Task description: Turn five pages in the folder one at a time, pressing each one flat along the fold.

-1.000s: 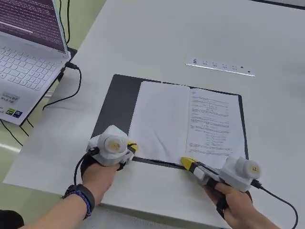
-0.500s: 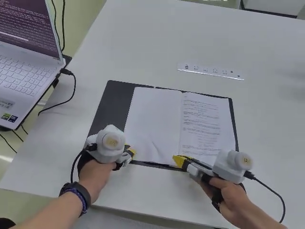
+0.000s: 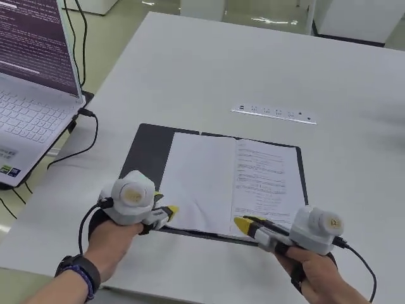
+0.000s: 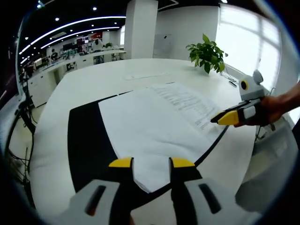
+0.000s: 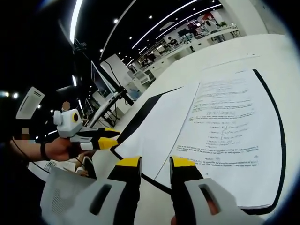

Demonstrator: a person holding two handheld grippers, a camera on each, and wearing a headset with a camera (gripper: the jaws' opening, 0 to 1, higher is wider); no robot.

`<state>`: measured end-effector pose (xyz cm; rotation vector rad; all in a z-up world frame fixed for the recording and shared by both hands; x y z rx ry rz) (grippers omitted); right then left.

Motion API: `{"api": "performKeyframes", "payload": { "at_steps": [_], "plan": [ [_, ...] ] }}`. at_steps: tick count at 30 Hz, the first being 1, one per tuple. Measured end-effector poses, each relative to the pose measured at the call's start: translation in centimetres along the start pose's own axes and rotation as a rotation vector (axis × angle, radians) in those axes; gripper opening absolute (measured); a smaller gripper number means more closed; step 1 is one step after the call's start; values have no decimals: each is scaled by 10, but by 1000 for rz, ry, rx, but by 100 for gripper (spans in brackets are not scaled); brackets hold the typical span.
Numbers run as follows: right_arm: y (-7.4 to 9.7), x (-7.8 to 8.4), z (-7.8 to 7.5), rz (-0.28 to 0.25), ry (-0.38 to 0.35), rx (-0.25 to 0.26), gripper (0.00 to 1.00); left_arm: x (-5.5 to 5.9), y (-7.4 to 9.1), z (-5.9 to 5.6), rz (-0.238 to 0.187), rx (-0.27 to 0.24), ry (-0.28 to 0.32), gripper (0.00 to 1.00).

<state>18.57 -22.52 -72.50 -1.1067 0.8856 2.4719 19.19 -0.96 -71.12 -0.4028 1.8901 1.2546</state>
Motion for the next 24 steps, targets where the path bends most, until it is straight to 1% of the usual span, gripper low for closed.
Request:
{"api": "performKeyframes", "payload": {
  "at_steps": [2, 5, 8, 10, 13, 16, 17, 19, 22, 24],
  "plan": [
    [5, -2, -4, 3, 19, 14, 24, -3, 3, 0, -2, 0, -6, 31],
    [14, -7, -12, -10, 32, 41, 24, -9, 10, 3, -15, -4, -9, 33],
    [26, -14, -15, -21, 57, 66, 27, -13, 17, 5, -26, -8, -19, 34],
    [33, -18, -17, -17, 87, 76, 30, -15, 22, 6, -27, -9, -29, 36],
    [42, -19, -20, -17, 116, 89, 33, -18, 32, 5, -36, -10, -29, 39],
    [52, -21, -22, -28, 109, 106, 38, -20, 38, 7, -45, -11, -31, 42],
    [57, -21, -23, -36, 119, 115, 39, -21, 39, 7, -47, -10, -30, 43],
    [62, -21, -24, -36, 130, 125, 40, -23, 45, 7, -53, -10, -29, 45],
    [70, -20, -24, -39, 146, 139, 43, -25, 53, 6, -64, -12, -29, 47],
    [77, -21, -24, -58, 142, 152, 44, -26, 57, 7, -69, -22, -26, 48]
  ]
}}
Point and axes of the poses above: the centre of the closed fingertips' face, and the gripper's own axes: y roughly backward along the fingers, z roughly to its left, x roughly out of its underside, the point moved 4 cm from there along y, roughly backward along the fingers, and after that the axes turned 5 degrees about y, right-handed, at the moved point
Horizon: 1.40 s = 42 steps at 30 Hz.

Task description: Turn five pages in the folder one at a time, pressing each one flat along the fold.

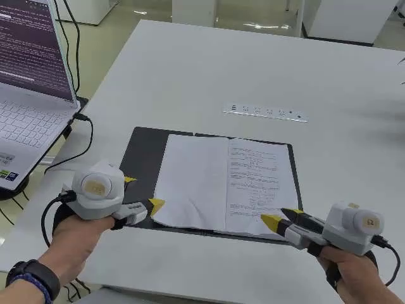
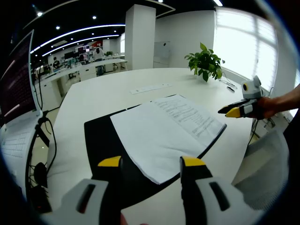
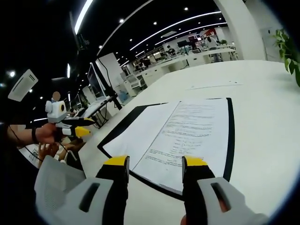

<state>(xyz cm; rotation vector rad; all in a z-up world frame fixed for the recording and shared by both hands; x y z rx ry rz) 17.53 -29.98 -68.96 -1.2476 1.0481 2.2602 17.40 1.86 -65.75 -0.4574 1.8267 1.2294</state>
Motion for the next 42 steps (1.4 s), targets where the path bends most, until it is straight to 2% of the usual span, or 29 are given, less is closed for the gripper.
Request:
{"api": "performKeyframes", "payload": {
  "at_steps": [2, 7, 10, 13, 17, 19, 20, 25, 31, 33, 35, 39, 42],
  "plan": [
    [6, -1, -1, -27, -10, 21, 47, 2, 3, 3, -2, -12, 9, 49],
    [19, 3, 1, -26, 3, 44, 52, 4, 16, 2, -22, -26, 53, 52],
    [29, 3, 1, -46, -32, 63, 54, 9, 23, 2, -15, -43, 54, 53],
    [37, 3, 1, -53, -27, 82, 57, 13, 31, 2, -19, -51, 77, 56],
    [50, 2, 3, -74, -26, 106, 59, 20, 41, -1, -10, -59, 79, 59],
    [56, 5, 5, -53, 7, 122, 60, 25, 47, -1, -10, -66, 87, 60],
    [59, 10, 5, -20, 34, 134, 60, 27, 49, -2, -11, -68, 96, 61],
    [63, 18, 10, 1, 50, 134, 62, 32, 57, -7, -10, -84, 131, 63],
    [67, 18, 10, -36, -2, 151, 63, 33, 53, -15, 14, -65, 116, 64],
    [68, 19, 10, -35, -4, 153, 63, 31, 50, -21, 14, -54, 111, 63],
    [70, 20, 10, -39, -11, 156, 63, 29, 46, -21, 14, -43, 112, 63],
    [76, 21, 10, -55, -36, 160, 64, 26, 34, -29, 29, -10, 97, 63],
    [79, 22, 7, -54, -45, 167, 64, 22, 26, -35, 45, 17, 63, 63]
  ]
}}
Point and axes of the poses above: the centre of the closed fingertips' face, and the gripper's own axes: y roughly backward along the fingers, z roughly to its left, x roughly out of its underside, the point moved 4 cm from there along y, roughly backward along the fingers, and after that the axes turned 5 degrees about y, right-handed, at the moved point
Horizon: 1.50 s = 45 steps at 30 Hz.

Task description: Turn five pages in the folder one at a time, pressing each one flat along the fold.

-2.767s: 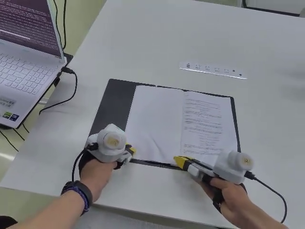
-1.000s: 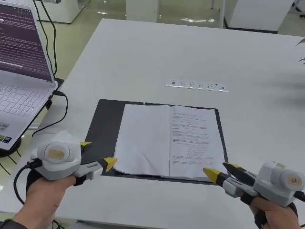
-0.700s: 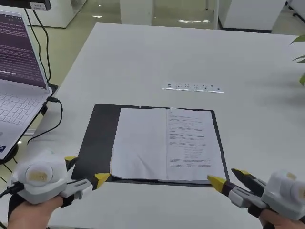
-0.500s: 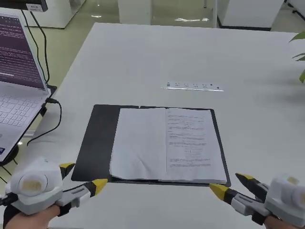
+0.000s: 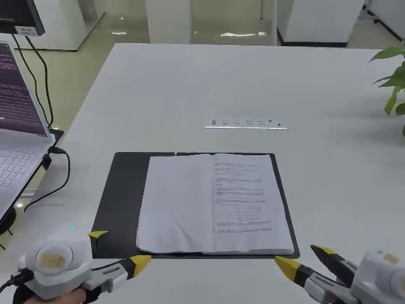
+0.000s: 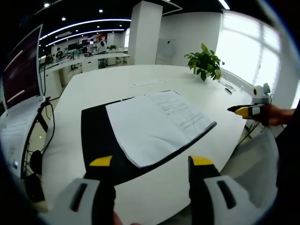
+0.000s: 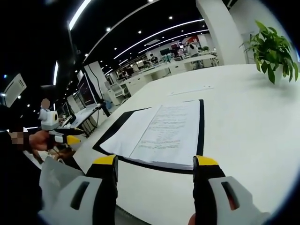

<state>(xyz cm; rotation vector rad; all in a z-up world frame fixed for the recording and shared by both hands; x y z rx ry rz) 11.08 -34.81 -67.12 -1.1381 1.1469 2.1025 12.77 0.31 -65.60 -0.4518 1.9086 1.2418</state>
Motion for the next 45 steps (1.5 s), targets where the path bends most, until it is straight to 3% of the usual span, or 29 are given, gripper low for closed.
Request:
{"api": "performKeyframes", "payload": {
  "at_steps": [8, 12, 15, 31, 37, 45],
  "plan": [
    [3, 3, -4, 11, -18, 5, 64, -21, -25, -21, 19, 76, -83, 62],
    [2, 3, -6, 14, -25, 4, 63, -33, -38, -38, 29, 131, -144, 62],
    [1, 3, -7, 17, -26, 3, 63, -35, -49, -49, 47, 167, -186, 61],
    [3, 2, -14, 35, -26, 13, 64, -60, -128, -145, 96, 407, -398, 60],
    [6, 3, -13, 38, -35, 16, 64, -64, -151, -170, 105, 449, -429, 60],
    [9, 9, -16, 37, -61, 26, 63, -64, -178, -189, 111, 465, -387, 59]
  ]
}}
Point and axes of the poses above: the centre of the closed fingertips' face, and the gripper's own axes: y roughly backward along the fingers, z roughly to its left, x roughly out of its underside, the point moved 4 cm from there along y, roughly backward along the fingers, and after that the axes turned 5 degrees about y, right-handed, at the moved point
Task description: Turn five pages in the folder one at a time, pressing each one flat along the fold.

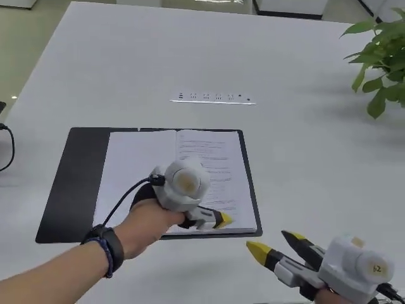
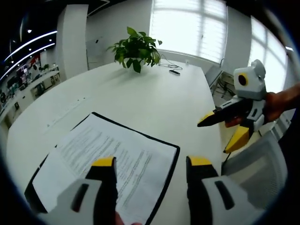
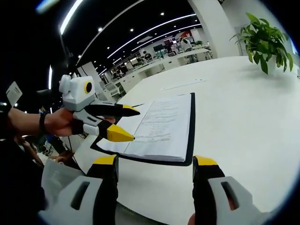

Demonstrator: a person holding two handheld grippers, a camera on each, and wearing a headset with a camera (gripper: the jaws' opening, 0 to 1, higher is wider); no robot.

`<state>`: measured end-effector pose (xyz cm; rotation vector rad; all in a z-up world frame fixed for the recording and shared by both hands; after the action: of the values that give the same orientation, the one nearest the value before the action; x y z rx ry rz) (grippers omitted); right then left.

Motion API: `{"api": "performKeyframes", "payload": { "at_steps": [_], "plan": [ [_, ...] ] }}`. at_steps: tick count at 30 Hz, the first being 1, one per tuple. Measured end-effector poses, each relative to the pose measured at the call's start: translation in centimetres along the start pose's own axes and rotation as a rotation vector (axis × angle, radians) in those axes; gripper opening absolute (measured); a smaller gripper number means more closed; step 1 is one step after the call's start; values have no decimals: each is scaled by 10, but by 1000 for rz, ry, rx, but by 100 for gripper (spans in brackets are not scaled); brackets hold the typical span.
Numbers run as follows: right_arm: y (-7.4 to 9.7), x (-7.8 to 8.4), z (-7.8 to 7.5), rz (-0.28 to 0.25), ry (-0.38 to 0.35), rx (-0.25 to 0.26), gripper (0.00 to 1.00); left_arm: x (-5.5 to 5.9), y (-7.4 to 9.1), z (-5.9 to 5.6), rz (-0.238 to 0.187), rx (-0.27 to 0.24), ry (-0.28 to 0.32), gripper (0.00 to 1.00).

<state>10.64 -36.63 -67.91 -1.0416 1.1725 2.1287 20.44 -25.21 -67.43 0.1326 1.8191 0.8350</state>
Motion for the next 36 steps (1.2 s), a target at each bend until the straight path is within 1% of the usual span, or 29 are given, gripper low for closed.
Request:
{"api": "performKeyframes", "payload": {
  "at_steps": [6, 9, 11, 14, 16, 17, 19, 20, 21, 23, 25, 26, 28, 30, 32, 36],
  "plan": [
    [1, 5, -1, 24, 14, -8, 63, -3, -25, -7, 8, 4, 3, 60],
    [1, 5, -2, 21, 4, -7, 63, -2, -37, -9, 23, 0, 32, 60],
    [1, 6, -3, 18, -8, -7, 63, -2, -44, -12, 25, 1, 31, 60],
    [1, 8, -3, 26, -10, -10, 62, 2, -56, -13, 45, -2, 26, 60],
    [1, 10, -4, 31, -10, -13, 62, 4, -61, -13, 56, -3, 43, 61],
    [1, 10, -5, 34, -9, -14, 62, 4, -64, -15, 54, 1, 44, 61],
    [1, 11, -6, 34, -10, -16, 62, 7, -67, -17, 65, 0, 25, 60],
    [1, 11, -6, 34, -12, -15, 62, 9, -69, -17, 73, -2, 18, 60],
    [1, 11, -6, 35, -14, -15, 62, 13, -73, -16, 88, -6, 16, 61],
    [1, 10, -7, 37, -16, -15, 62, 19, -79, -11, 103, -25, 20, 61],
    [0, 10, -8, 38, -18, -15, 61, 21, -82, -10, 104, -31, 36, 60],
    [0, 10, -9, 38, -22, -14, 61, 21, -83, -10, 106, -35, 35, 59],
    [-1, 10, -13, 34, -47, -6, 59, 25, -87, -9, 115, -44, 27, 59],
    [0, 9, -14, 27, -57, -3, 59, 32, -90, -6, 146, -63, 2, 58],
    [-1, 8, -14, 25, -56, -1, 59, 34, -90, -5, 137, -74, -25, 56],
    [-4, 9, -18, 29, -56, -1, 58, 34, -87, -1, 111, -73, -25, 51]
  ]
}}
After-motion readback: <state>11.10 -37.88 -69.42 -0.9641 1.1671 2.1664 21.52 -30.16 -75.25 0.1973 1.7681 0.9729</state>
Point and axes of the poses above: the centre of the closed fingertips' face, and the gripper's own axes: y roughly backward along the fingers, z roughly to its left, x roughly out of its underside, the point moved 4 cm from there along y, roughly backward along the fingers, and after that the axes turned 5 degrees about y, right-handed, at the moved point
